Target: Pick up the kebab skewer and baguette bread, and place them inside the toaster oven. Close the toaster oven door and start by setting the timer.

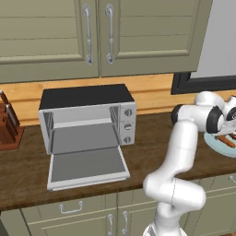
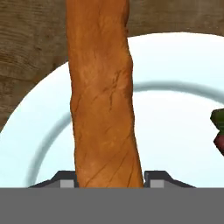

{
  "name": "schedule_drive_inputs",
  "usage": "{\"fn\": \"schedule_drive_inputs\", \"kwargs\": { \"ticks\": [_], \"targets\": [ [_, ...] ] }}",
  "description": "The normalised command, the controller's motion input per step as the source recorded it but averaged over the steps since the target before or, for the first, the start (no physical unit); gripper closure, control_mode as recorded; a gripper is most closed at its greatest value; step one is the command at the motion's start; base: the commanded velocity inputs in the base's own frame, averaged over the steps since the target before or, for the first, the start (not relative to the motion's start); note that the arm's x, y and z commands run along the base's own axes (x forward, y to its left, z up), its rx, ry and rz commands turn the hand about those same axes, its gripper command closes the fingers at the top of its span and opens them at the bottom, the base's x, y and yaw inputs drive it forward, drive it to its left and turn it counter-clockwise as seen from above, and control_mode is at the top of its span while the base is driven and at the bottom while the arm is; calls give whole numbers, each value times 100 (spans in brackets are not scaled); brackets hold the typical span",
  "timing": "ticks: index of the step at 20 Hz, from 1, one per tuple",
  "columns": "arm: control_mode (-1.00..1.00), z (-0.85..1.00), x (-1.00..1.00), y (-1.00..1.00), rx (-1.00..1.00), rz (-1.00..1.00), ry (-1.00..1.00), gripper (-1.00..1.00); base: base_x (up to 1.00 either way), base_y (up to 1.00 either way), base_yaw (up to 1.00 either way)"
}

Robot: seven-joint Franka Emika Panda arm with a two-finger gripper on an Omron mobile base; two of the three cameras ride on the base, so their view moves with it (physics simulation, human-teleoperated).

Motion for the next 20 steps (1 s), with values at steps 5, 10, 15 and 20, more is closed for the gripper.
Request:
{"fn": "schedule_drive_inputs", "kwargs": {
  "ticks": [5, 10, 15, 20],
  "targets": [
    [-100, 48, -37, 62, 0, 17, -7, 100, 0, 0, 0],
    [-100, 100, -70, 98, -7, 27, -6, 100, 0, 0, 0],
    [-100, 85, -60, 100, -14, 29, -8, 100, 0, 0, 0],
    [-100, 58, -36, 100, -13, 26, -12, 100, 0, 0, 0]
  ]
}}
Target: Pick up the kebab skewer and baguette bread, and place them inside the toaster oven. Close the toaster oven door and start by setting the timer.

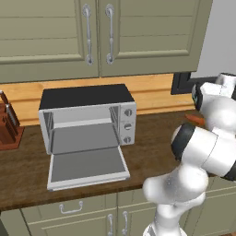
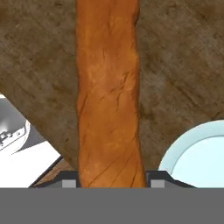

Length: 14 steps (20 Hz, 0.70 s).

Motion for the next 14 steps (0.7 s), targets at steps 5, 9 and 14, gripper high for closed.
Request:
{"fn": "schedule_drive_inputs", "kwargs": {
  "ticks": [5, 9, 14],
  "targets": [
    [-100, 48, -17, 100, -9, 16, -6, 100, 0, 0, 0],
    [-100, 43, -8, 100, -1, 11, 0, 100, 0, 0, 0],
    [-100, 26, -11, 100, 0, 22, 0, 100, 0, 0, 0]
  ]
}}
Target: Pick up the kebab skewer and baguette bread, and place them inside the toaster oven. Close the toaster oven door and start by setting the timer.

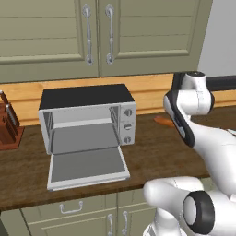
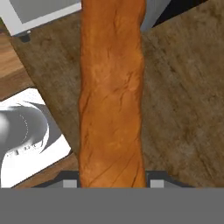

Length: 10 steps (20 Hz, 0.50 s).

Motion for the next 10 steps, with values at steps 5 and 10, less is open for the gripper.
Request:
{"fn": "schedule_drive_inputs", "kwargs": {
  "ticks": [5, 10],
  "targets": [
    [-100, 17, -8, 100, 0, 26, 0, 100, 0, 0, 0],
    [-100, 12, -12, 100, 0, 19, 0, 100, 0, 0, 0]
  ]
}}
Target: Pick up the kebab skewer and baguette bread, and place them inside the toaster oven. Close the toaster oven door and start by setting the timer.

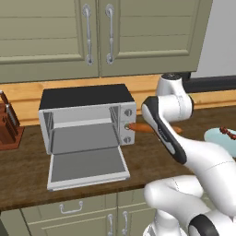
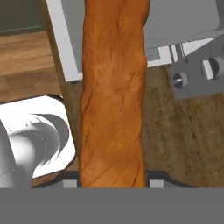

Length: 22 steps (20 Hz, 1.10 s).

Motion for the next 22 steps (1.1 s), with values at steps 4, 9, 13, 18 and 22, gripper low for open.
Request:
{"fn": "schedule_drive_inputs", "kwargs": {
  "ticks": [4, 9, 13, 18, 22],
  "targets": [
    [-100, 14, 0, 100, 0, 12, 0, 100, 0, 0, 0],
    [-100, 0, 0, 100, 0, 8, -3, 100, 0, 0, 0],
    [-100, 0, 10, 100, 0, 2, -10, 100, 0, 0, 0],
    [-100, -16, 55, 92, 6, 0, -9, 100, 0, 0, 0],
    [-100, -5, 52, 52, 1, 0, -11, 100, 0, 0, 0]
  ]
}}
